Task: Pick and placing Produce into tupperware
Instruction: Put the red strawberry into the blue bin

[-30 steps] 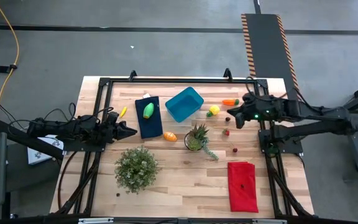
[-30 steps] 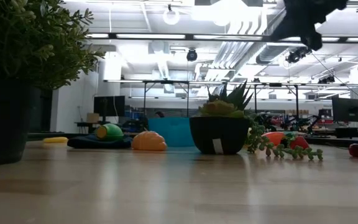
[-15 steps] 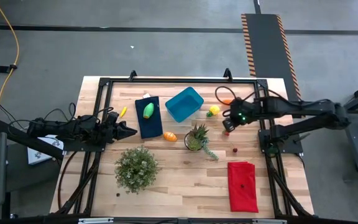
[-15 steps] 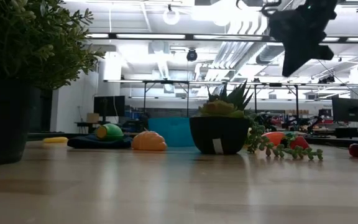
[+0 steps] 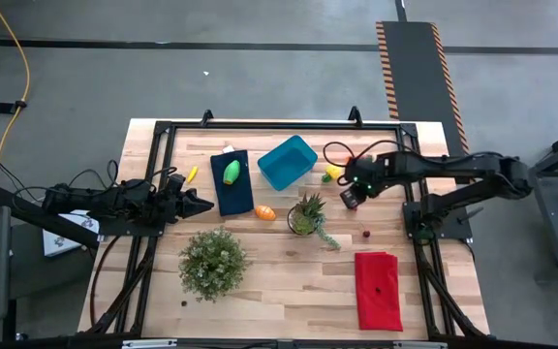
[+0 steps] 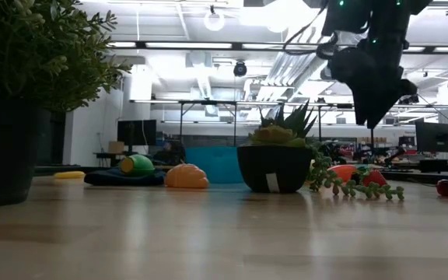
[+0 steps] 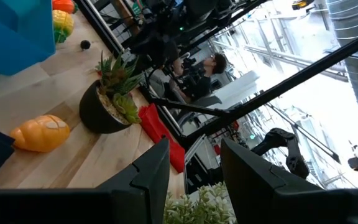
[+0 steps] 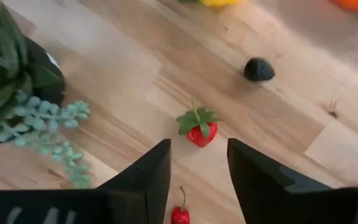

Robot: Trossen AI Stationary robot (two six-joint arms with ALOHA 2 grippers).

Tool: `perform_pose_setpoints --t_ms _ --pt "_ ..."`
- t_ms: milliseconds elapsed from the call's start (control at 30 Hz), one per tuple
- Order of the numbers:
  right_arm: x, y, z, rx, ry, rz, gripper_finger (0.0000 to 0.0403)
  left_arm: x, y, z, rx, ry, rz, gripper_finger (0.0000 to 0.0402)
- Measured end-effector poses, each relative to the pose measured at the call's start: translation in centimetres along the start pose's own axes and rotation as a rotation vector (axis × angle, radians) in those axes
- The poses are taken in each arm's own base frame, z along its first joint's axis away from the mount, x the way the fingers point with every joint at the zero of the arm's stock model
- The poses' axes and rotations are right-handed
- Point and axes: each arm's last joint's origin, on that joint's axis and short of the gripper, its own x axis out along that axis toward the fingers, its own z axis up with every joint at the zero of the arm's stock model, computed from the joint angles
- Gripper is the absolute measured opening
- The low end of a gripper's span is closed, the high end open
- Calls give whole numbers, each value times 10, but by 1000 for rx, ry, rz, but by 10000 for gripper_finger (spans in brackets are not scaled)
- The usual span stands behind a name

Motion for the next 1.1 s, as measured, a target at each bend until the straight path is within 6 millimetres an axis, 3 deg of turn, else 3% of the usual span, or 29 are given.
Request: perform_pose_setpoints --t_ms 467,867,1100 --pt "47 15 7 -33 153 -85 158 0 0 0 8 0 0 131" --pt "58 12 10 -99 160 -135 244 0 0 0 0 10 -5 131" --pt "77 -2 -1 -87 199 -150 252 0 0 0 0 11 -5 131"
